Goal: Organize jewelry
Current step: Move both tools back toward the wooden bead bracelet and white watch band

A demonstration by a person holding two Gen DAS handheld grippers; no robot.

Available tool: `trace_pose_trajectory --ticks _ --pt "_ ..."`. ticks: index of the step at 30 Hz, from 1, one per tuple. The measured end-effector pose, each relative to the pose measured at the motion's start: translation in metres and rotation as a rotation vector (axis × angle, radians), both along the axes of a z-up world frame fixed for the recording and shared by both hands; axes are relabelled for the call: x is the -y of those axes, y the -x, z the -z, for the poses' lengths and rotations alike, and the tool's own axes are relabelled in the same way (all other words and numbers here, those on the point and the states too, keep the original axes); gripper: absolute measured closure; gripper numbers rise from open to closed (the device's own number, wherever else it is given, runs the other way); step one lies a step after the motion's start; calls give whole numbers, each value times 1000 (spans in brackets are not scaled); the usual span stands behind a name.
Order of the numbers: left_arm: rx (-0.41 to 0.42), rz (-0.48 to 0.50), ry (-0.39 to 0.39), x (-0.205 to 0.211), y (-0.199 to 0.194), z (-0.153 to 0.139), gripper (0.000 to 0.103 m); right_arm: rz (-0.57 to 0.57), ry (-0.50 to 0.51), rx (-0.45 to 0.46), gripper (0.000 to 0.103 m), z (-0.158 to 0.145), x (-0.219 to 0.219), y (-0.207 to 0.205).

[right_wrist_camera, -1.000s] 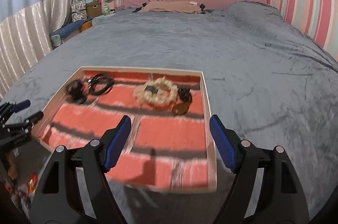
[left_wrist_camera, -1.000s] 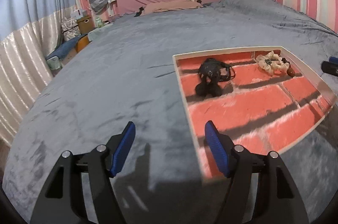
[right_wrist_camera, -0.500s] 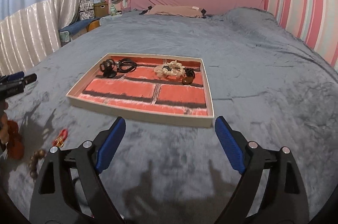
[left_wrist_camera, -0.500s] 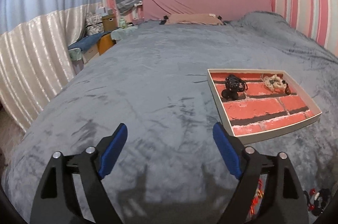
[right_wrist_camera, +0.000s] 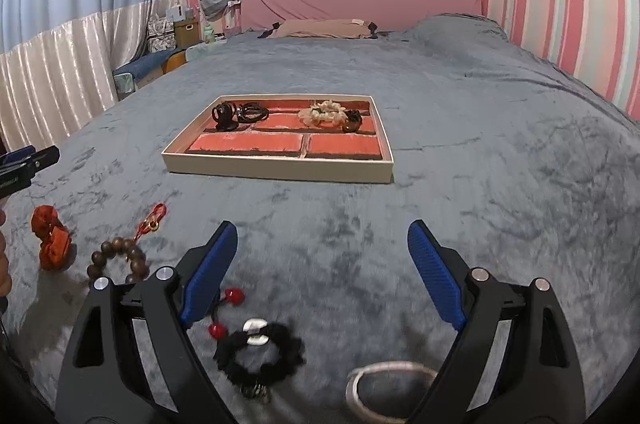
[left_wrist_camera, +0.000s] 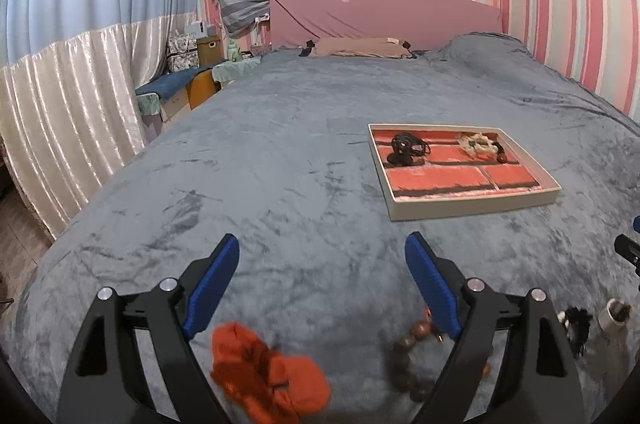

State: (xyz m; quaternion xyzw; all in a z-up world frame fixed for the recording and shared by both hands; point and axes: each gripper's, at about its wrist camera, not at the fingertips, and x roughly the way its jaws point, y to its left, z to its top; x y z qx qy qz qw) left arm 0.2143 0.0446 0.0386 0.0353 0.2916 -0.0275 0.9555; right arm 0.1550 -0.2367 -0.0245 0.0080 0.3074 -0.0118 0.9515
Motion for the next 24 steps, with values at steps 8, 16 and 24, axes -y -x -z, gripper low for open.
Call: trace_pose_trajectory --ticks 8,16,24 --pt "-18 15 20 13 32 13 19 20 24 8 18 15 -13 27" --pt "-91 49 15 30 36 48 19 35 48 -22 25 48 -20 36" --pt "-158 63 -6 41 28 81 19 32 35 -71 34 69 -23 36"
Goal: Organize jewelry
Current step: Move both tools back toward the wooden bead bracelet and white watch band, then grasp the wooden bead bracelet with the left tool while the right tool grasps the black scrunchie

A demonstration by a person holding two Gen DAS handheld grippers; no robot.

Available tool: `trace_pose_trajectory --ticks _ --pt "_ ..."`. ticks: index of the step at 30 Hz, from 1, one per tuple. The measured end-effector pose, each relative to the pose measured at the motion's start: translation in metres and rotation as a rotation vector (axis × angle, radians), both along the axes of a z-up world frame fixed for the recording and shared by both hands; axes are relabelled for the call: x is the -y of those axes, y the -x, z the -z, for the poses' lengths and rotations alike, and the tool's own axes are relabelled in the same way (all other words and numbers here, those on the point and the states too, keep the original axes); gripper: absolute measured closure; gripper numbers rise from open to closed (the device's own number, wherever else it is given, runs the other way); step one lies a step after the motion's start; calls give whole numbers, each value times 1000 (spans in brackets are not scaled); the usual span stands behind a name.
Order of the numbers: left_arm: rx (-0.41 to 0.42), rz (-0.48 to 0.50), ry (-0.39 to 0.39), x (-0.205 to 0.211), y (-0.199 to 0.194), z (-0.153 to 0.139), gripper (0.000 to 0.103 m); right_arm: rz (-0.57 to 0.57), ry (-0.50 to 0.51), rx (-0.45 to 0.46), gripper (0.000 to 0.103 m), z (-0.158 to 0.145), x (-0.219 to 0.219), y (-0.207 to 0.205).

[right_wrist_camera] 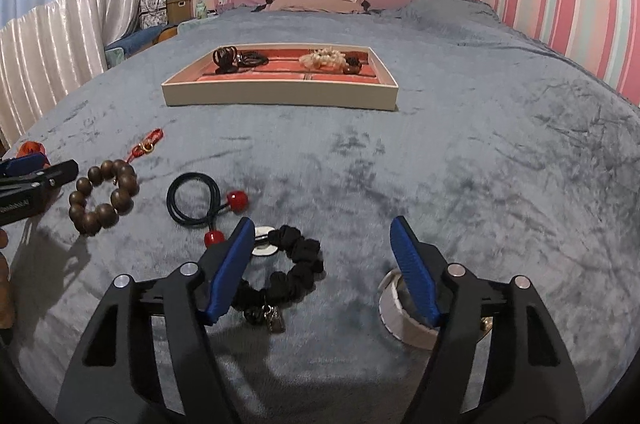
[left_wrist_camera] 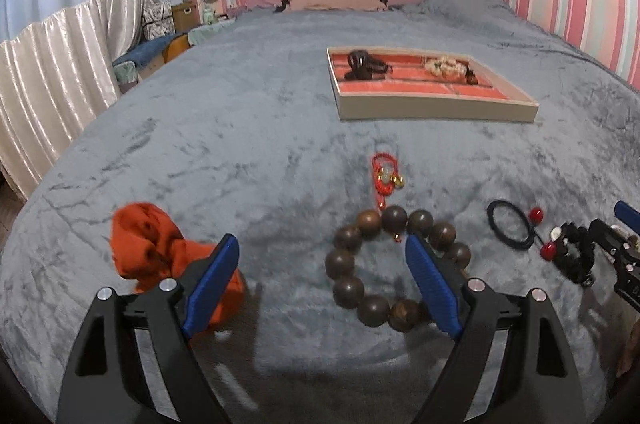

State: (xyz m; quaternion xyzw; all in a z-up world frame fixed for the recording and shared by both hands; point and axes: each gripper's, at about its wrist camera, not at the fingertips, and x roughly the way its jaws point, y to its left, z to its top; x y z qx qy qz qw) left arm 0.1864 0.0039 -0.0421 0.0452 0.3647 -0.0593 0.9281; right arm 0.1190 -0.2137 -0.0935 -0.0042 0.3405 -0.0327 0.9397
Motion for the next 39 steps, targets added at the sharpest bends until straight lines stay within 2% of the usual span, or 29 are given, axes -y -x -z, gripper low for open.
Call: trace_pose_trajectory --ticks 5,9,19,22,24,26,29,32,35,39 --pt "-46 15 19 -2 -8 11 19 2 -7 -37 34 7 0 -4" --pt "-89 22 22 -3 -14 21 19 8 -13 -77 40 17 1 -7" --pt "-148 42 42 -3 -25 30 21 15 -5 -97 43 23 1 -10" --pt "-165 51 35 -2 -30 33 32 16 -1 -106 46 25 1 -13" --pt "-163 56 35 0 -30 33 34 15 3 -110 50 26 0 -14" --pt "-158 70 37 0 -29 33 43 14 4 -113 54 26 0 -14" --pt "-156 85 37 1 -27 32 51 11 2 -121 59 27 0 -15" --pt "-156 88 50 -1 -27 32 60 -2 -9 -130 69 29 0 -16" --pt "-160 90 67 -4 -27 31 61 -12 -13 -132 74 29 0 -17" --pt "-157 84 61 -3 -25 30 60 -15 -17 -131 75 29 -1 -17"
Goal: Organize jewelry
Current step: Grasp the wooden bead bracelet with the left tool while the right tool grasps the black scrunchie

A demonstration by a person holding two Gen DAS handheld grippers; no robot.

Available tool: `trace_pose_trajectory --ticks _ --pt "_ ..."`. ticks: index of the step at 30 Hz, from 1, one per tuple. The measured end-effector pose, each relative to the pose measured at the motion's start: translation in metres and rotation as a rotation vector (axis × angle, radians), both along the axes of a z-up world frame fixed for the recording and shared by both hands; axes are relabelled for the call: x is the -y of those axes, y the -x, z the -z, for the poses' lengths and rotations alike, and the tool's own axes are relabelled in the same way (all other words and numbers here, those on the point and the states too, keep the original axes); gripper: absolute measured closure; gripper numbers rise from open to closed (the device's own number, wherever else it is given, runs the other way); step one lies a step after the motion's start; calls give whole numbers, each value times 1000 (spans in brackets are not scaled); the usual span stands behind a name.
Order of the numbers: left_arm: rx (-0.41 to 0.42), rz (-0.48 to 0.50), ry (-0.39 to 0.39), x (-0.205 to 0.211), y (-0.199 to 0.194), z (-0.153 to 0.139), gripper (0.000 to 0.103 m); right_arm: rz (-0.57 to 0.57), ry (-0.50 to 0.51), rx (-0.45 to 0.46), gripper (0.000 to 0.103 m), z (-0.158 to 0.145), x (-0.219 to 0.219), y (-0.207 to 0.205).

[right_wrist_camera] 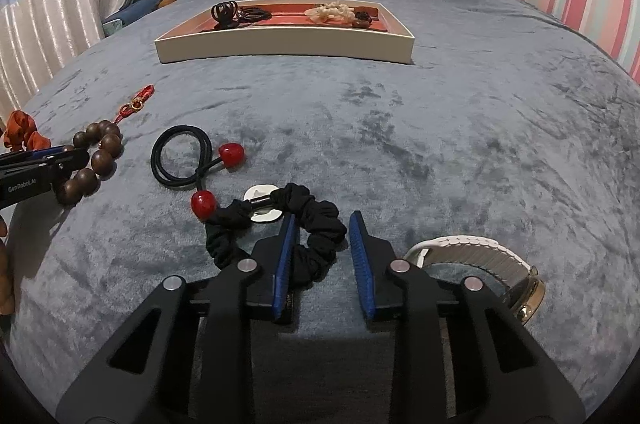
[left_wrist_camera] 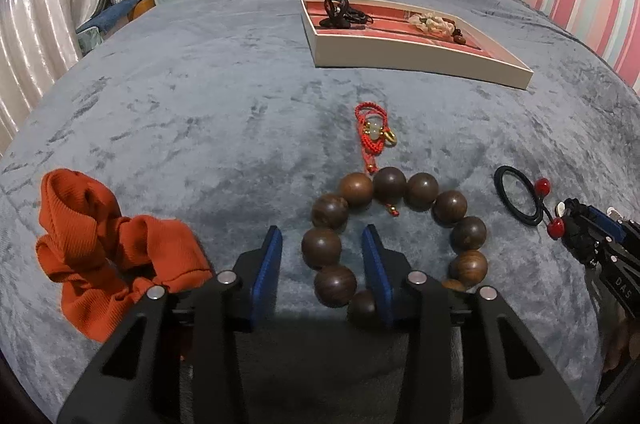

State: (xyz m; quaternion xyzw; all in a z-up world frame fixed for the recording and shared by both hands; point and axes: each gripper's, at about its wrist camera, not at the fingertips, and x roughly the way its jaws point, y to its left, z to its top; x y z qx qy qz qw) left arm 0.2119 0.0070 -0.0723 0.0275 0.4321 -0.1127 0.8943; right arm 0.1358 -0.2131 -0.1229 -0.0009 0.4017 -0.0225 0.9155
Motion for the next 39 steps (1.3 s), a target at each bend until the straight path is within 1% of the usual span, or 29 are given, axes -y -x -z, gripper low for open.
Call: trace_pose_trajectory --ticks 6,8,10,13,17,19,21,23,24,25,26,29,33,39 --pt "27 -12 -38 5 4 -3 60 -3 -10 -1 75 0 0 0" --pt "41 -10 -62 9 6 -4 60 -4 -12 -2 75 1 0 -1" --pt "47 -29 -113 14 8 -6 60 -5 -16 -3 75 1 1 -2" --pt "50 -29 -139 21 10 -8 60 -7 -26 -4 75 2 2 -2" --pt "4 -46 -126 23 2 -1 60 -8 -22 -8 75 3 1 -3" --pt "-4 -46 -113 21 0 1 60 -12 -17 -12 76 3 1 -4" --pt "-10 -37 -93 19 -2 2 61 -20 -7 -16 81 4 -2 -5" --pt "-10 -21 -75 18 -3 2 69 -26 10 -15 85 4 -6 -5" --pt "-5 -15 -74 18 -4 2 72 -30 18 -14 88 4 -8 -5" --pt "0 -10 -74 18 -4 2 80 -32 25 -11 89 4 -9 -4" --pt "2 -6 -73 19 -3 2 81 -33 32 -5 90 3 -10 -3" --pt "21 2 -69 20 0 1 84 -31 29 13 91 0 -9 0" --pt "60 1 -51 18 6 -5 84 -25 13 53 91 -8 -6 5" --pt "143 -7 -39 18 14 -20 84 -27 6 133 91 -28 -3 6"
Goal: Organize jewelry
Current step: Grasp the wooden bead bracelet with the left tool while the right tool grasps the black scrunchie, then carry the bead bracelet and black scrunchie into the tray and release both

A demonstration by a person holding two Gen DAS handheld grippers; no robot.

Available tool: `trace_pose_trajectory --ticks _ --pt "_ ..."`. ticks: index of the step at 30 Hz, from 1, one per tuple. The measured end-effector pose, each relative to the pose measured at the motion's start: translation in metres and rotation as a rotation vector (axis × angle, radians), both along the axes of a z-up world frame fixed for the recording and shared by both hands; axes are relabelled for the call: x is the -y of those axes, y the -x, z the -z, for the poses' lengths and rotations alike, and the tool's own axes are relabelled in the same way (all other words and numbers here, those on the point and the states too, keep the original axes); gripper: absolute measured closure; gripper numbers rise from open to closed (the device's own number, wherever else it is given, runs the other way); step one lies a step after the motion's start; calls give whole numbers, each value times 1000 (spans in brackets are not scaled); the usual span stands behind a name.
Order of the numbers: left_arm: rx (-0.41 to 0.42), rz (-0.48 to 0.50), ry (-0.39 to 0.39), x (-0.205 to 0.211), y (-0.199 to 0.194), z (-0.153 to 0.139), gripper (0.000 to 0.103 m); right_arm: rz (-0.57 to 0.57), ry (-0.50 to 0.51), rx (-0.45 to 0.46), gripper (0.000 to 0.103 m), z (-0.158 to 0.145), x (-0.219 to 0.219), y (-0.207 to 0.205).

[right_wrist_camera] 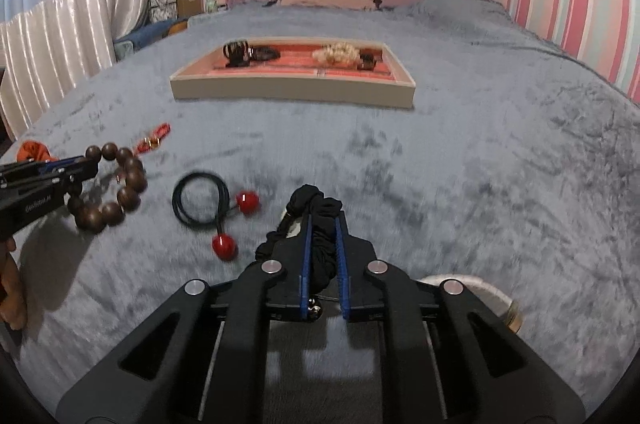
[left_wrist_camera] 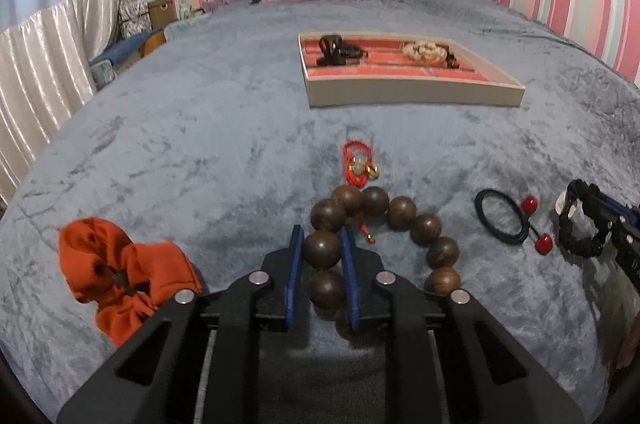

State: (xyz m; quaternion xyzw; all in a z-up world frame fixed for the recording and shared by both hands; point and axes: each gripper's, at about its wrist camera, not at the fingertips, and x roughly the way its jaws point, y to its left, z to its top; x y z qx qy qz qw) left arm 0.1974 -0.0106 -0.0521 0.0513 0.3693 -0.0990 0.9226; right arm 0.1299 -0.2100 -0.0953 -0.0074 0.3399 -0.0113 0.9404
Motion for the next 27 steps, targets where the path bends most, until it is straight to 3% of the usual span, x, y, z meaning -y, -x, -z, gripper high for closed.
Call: trace_pose_trajectory --ticks 6,19,27 --pt "62 9 25 -3 -4 -18 84 -8 11 49 91 -22 5 -14" --pt "196 61 9 16 -42 -87 84 -2 10 137 91 -73 24 -68" --pt "210 91 12 40 -83 -112 84 3 -15 133 92 -85 40 -123"
